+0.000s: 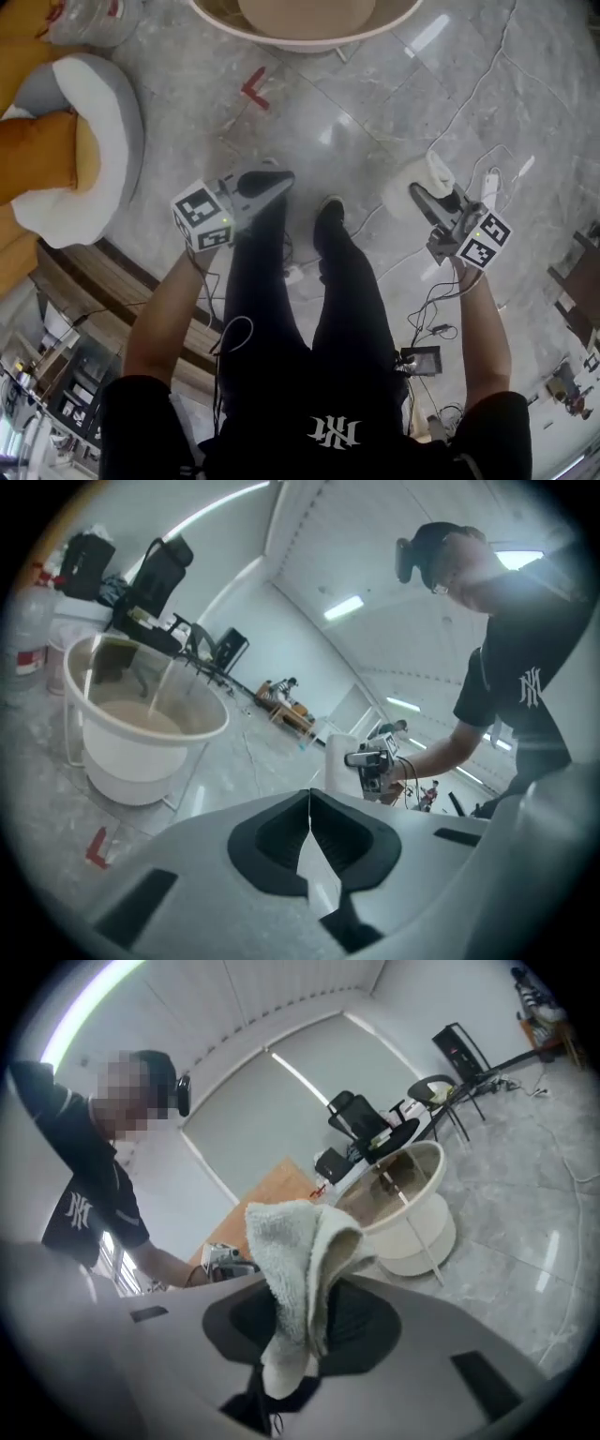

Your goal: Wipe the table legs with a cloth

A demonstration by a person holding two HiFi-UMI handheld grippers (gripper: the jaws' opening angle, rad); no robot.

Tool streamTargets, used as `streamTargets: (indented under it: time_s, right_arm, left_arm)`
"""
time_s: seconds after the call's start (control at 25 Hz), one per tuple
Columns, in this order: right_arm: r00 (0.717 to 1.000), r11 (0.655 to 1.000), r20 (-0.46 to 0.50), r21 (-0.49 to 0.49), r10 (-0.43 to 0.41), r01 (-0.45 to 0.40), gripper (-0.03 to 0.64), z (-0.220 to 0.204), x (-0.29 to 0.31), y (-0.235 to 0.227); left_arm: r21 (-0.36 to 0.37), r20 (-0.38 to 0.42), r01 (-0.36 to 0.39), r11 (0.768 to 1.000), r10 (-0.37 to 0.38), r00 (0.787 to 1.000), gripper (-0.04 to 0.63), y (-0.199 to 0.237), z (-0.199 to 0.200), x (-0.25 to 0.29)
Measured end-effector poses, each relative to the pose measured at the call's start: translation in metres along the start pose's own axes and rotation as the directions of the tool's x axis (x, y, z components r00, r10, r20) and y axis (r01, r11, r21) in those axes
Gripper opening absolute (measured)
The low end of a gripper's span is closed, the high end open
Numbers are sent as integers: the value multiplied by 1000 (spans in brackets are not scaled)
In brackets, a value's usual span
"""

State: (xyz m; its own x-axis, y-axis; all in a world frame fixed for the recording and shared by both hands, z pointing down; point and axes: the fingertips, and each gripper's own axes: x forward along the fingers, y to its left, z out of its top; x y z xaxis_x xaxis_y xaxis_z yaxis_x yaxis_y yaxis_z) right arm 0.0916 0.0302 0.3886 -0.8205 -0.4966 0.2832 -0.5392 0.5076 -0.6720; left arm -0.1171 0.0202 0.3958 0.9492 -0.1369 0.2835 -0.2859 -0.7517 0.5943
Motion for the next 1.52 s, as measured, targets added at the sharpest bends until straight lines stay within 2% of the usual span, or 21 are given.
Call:
streamTargets:
  time_s: [0.12,0.24,0.4,0.52,0.6,0.68,0.76,0.84,0.96,1.12,1.28,1.4,1.52]
  right_arm:
    - [994,1000,108,2,22,-23,87,82,-58,76]
    - [992,990,110,-134,67,-52,87,153,-96,164]
    - [986,946,106,-310,129,-91,87,223,-123,269]
    - [965,902,144,-407,217,-143,87,265,-135,338]
    - [954,874,172,-465,247,-142,89,281,-149,378]
    - [950,841,194,-530,242,-106,89,296,-161,409]
    - [952,812,213,-581,222,-60,89,307,-171,431]
    - [958,801,227,-598,173,-3,89,308,-186,443]
    - [958,811,274,-578,88,91,89,309,-217,459]
    - [921,848,374,-518,110,109,89,306,-235,505]
    - [913,855,401,-496,70,152,89,277,-227,534]
    - [916,869,397,-475,66,143,89,257,-215,551]
    - [917,882,390,-457,85,113,89,249,-204,562]
  left_arm:
    - [12,45,-30,999,30,999,6,-84,73,-22]
    - [54,96,-50,997,45,994,6,-166,145,-48]
    - [125,217,-96,988,67,974,6,-254,237,-105]
    - [234,286,-153,960,82,955,6,-310,282,-150]
    - [285,320,-176,942,80,944,6,-344,291,-171]
    - [305,360,-197,932,78,930,5,-365,292,-191]
    - [297,401,-200,934,68,914,6,-374,289,-207]
    - [285,421,-173,943,39,906,6,-378,283,-214]
    - [326,419,-124,937,-26,908,5,-389,288,-219]
    - [404,434,-78,912,-115,894,5,-412,304,-244]
    - [444,446,-43,895,-179,877,5,-440,299,-275]
    - [465,439,-50,884,-180,880,5,-450,292,-294]
    - [454,439,-62,889,-163,884,5,-447,285,-308]
